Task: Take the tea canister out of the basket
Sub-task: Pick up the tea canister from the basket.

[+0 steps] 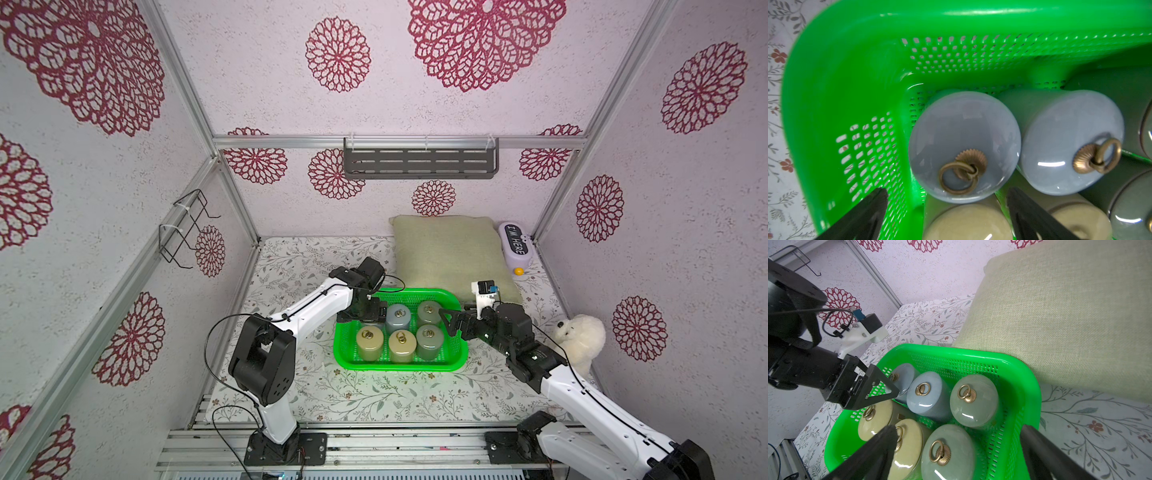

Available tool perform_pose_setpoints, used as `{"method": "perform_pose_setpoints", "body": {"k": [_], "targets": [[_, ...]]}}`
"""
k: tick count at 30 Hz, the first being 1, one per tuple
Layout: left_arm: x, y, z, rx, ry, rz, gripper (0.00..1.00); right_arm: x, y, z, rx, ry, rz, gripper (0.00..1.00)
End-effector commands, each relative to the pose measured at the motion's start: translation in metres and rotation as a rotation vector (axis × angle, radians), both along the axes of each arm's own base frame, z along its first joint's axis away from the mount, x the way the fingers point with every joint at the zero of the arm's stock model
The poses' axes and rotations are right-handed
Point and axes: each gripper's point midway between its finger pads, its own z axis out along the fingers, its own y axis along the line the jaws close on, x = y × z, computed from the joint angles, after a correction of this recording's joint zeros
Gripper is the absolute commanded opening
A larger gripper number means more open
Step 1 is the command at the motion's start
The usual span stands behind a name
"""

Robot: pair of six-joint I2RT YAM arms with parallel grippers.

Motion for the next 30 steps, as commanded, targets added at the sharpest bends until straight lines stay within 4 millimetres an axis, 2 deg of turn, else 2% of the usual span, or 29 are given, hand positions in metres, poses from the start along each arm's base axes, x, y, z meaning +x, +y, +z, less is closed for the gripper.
{"method": "perform_pose_setpoints", "body": {"k": [1, 14, 15, 18, 28, 30], "targets": [[0.009, -0.003, -0.004, 0.005, 0.001, -0.021, 0.97, 0.000, 0.001, 0.012, 0.028, -0.038, 0.001, 0.99], [0.029, -0.006, -0.030, 0.053, 0.021, -0.033, 0.97, 0.001, -0.004, 0.011, 0.028, -0.045, -0.027, 0.99], [0.030, -0.005, -0.041, 0.071, 0.039, -0.035, 0.97, 0.001, -0.004, 0.011, 0.027, -0.043, -0.026, 0.99], [0.034, -0.005, -0.049, 0.070, 0.046, -0.031, 0.97, 0.001, -0.003, 0.011, 0.027, -0.044, -0.025, 0.99], [0.036, -0.003, -0.059, 0.063, 0.076, -0.024, 1.00, 0.002, -0.005, 0.008, 0.022, -0.040, -0.032, 0.99], [0.038, -0.003, -0.058, 0.063, 0.069, -0.023, 0.97, 0.001, -0.004, 0.007, 0.022, -0.038, -0.029, 0.99]]}}
